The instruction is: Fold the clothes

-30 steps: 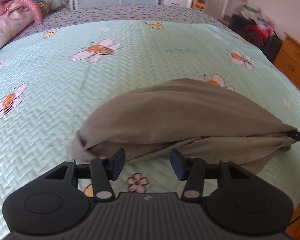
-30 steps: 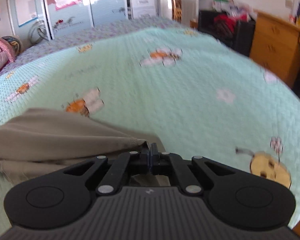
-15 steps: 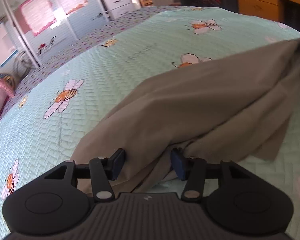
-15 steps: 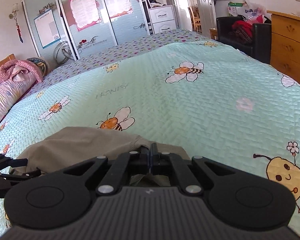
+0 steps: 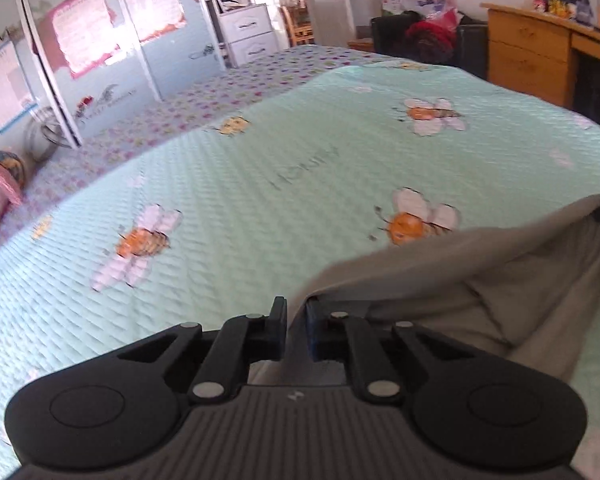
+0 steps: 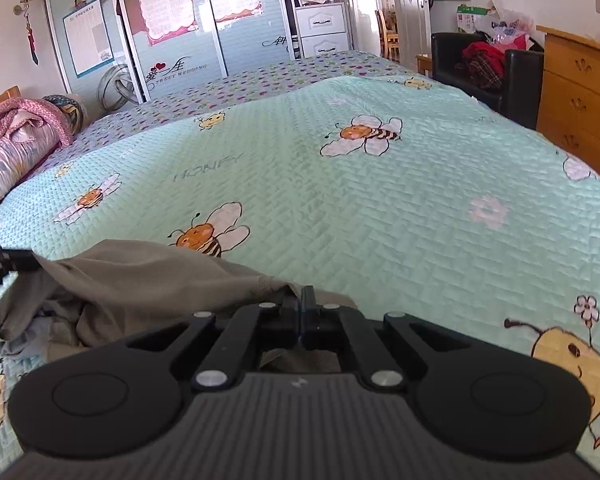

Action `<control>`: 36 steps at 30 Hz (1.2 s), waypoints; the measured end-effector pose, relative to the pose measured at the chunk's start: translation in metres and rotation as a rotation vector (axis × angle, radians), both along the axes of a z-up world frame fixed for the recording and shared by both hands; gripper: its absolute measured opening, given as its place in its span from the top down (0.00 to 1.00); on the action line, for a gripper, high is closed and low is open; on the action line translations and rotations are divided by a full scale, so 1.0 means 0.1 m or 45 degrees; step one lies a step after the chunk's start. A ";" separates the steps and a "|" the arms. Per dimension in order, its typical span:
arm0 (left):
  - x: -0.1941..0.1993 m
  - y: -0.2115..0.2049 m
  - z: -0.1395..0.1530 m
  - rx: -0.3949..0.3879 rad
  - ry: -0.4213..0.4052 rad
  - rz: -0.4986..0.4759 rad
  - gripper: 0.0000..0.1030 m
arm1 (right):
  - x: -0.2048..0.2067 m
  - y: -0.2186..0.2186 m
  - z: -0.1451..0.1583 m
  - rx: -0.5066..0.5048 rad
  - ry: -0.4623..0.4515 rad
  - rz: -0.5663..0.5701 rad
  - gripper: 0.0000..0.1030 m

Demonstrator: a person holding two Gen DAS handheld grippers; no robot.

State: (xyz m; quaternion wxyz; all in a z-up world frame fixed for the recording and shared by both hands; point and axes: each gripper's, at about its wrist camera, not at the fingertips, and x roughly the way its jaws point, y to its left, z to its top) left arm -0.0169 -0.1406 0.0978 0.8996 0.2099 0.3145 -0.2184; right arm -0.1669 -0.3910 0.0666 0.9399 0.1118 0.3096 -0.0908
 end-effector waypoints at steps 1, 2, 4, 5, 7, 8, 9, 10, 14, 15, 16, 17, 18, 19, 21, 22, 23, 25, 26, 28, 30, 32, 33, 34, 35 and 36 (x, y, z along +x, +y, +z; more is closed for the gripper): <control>0.07 -0.03 0.03 0.019 -0.013 0.022 0.90 | 0.04 0.01 0.00 -0.018 -0.001 -0.003 0.99; 0.15 -0.06 0.06 0.020 -0.016 0.040 0.90 | 0.07 0.01 0.01 -0.036 -0.002 -0.006 0.99; 0.30 -0.12 0.09 0.023 -0.009 0.073 0.90 | 0.16 0.03 0.04 -0.064 0.000 -0.009 0.99; 0.38 -0.15 0.10 0.029 -0.001 0.088 0.90 | 0.20 0.04 0.07 -0.072 0.004 -0.013 0.99; 0.55 -0.22 0.03 0.061 0.042 0.135 0.89 | 0.31 0.02 0.07 -0.068 0.026 -0.035 0.99; 0.65 -0.26 -0.04 0.087 0.076 0.167 0.86 | 0.37 0.00 0.06 -0.061 0.039 -0.048 0.99; 0.75 -0.29 -0.10 0.112 0.110 0.199 0.85 | 0.44 -0.02 0.05 -0.055 0.053 -0.062 0.98; 0.84 -0.31 -0.19 0.137 0.155 0.233 0.85 | 0.50 -0.04 0.03 -0.047 0.070 -0.078 0.98; 0.88 -0.25 -0.32 0.194 0.187 0.344 0.80 | 0.73 -0.13 -0.20 -0.008 0.260 -0.127 0.84; 0.82 -0.21 -0.29 0.172 0.181 0.343 0.78 | 0.70 -0.14 -0.23 0.015 0.275 -0.124 0.84; 0.77 -0.17 -0.25 0.152 0.171 0.334 0.74 | 0.64 -0.14 -0.24 0.031 0.262 -0.121 0.84; 0.70 -0.13 -0.20 0.149 0.154 0.328 0.66 | 0.57 -0.15 -0.22 0.038 0.244 -0.126 0.82; 0.65 -0.12 -0.16 0.164 0.132 0.332 0.62 | 0.50 -0.16 -0.20 0.044 0.225 -0.133 0.76; 0.59 -0.11 -0.12 0.186 0.101 0.332 0.57 | 0.42 -0.18 -0.17 0.050 0.202 -0.156 0.72; 0.48 -0.11 -0.03 0.227 0.042 0.322 0.53 | 0.29 -0.20 -0.10 0.066 0.161 -0.196 0.67; 0.42 -0.10 0.02 0.227 0.036 0.310 0.50 | 0.23 -0.21 -0.07 0.080 0.143 -0.211 0.66; 0.37 -0.09 0.06 0.226 0.030 0.298 0.47 | 0.19 -0.21 -0.04 0.092 0.129 -0.225 0.64; 0.29 -0.08 0.11 0.213 0.038 0.280 0.46 | 0.10 -0.20 0.03 0.113 0.101 -0.252 0.64; 0.25 -0.08 0.12 0.210 0.042 0.271 0.46 | 0.08 -0.19 0.08 0.116 0.087 -0.259 0.60; 0.17 -0.08 0.14 0.215 0.046 0.254 0.46 | 0.10 -0.21 0.14 0.148 0.090 -0.256 0.42; 0.09 -0.11 0.13 0.239 0.049 0.243 0.46 | 0.16 -0.23 0.15 0.150 0.099 -0.238 0.38; 0.05 -0.13 0.12 0.243 0.064 0.240 0.46 | 0.24 -0.25 0.14 0.113 0.099 -0.216 0.38; 0.03 -0.13 0.11 0.240 0.076 0.243 0.46 | 0.27 -0.21 0.14 0.033 0.095 -0.195 0.38; 0.01 -0.14 0.11 0.239 0.084 0.246 0.46 | 0.32 -0.15 0.10 -0.035 0.159 -0.134 0.38; 0.00 -0.15 0.10 0.239 0.093 0.248 0.46 | 0.38 -0.08 0.07 -0.103 0.223 -0.072 0.40; -0.02 -0.15 0.09 0.239 0.101 0.251 0.46 | 0.43 -0.02 0.03 -0.172 0.287 -0.010 0.43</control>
